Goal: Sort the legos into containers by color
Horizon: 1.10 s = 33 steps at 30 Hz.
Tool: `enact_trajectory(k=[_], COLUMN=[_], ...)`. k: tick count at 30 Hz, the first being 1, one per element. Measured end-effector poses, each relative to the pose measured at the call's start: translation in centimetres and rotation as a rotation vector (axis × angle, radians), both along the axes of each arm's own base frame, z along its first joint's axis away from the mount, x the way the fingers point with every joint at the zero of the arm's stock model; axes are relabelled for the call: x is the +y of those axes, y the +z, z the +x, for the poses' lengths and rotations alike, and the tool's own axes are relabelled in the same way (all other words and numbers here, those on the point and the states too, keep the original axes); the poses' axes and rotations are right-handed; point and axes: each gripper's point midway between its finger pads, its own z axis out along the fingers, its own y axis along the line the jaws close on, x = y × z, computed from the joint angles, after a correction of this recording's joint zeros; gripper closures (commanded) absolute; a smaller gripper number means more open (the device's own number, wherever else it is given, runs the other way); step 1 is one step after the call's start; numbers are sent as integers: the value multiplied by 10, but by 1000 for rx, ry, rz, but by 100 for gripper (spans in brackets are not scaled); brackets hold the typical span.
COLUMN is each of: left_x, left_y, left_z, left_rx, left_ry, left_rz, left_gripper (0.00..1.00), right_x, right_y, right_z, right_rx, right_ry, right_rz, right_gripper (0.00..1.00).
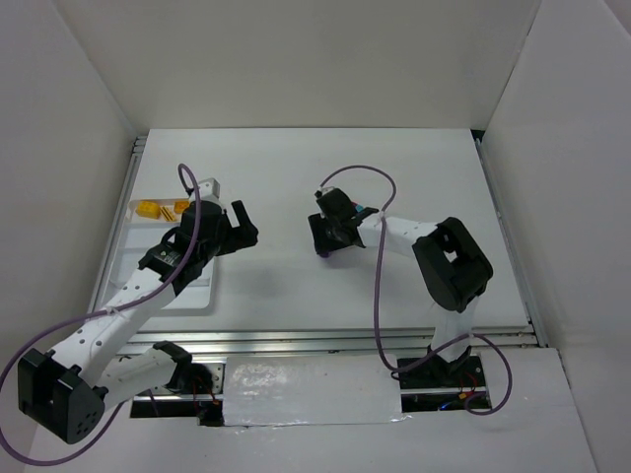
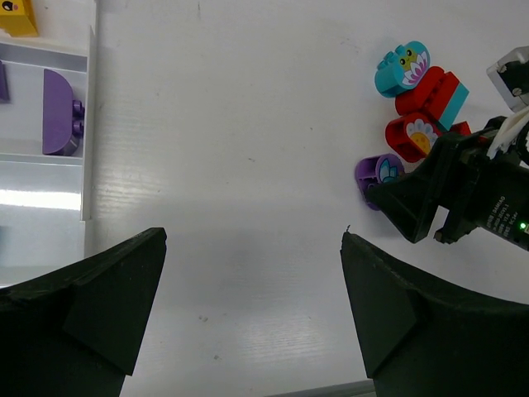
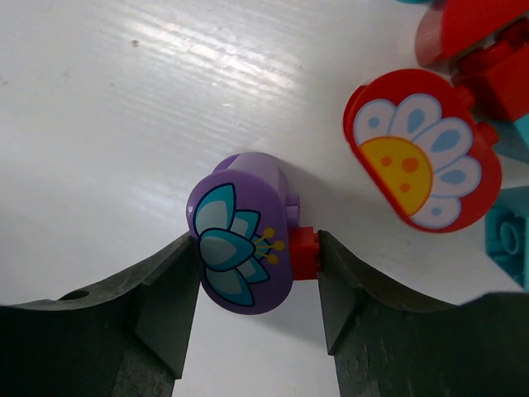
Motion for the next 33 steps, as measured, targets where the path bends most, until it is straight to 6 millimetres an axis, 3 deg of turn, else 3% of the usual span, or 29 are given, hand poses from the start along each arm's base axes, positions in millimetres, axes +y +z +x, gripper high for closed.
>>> enact_trajectory(k=[3,6,13,17,20,23,33], left_x=[-1,-6,-44,-76,-96,-104,-101], left_y=[0,2,9,18,20,14,19], left_z=[0,-2,-15,-23,-29,-35,-38], left_rx=[1,-2,-3,-4,13,43,31], left_ry=[-3,-24,-171,-298,-382,-415,-399], left_rz=[-5,-31,-220,-369,-445,-481,-486], left_gripper=[0,0,0,1,0,0,1], right_x=[3,10,45,50,50,49,42], right_y=[10,37,151,191,197,201,201], right_z=[-10,-31,-95,-106,-108,-109,-103], right_rx=[-16,-65,-306,-400,-412,-422,-444], right_ry=[8,45,283,338,347,349,295], right_rz=[31,111,441,543,555,560,531], right_gripper=[90,89,88,88,88,88,91])
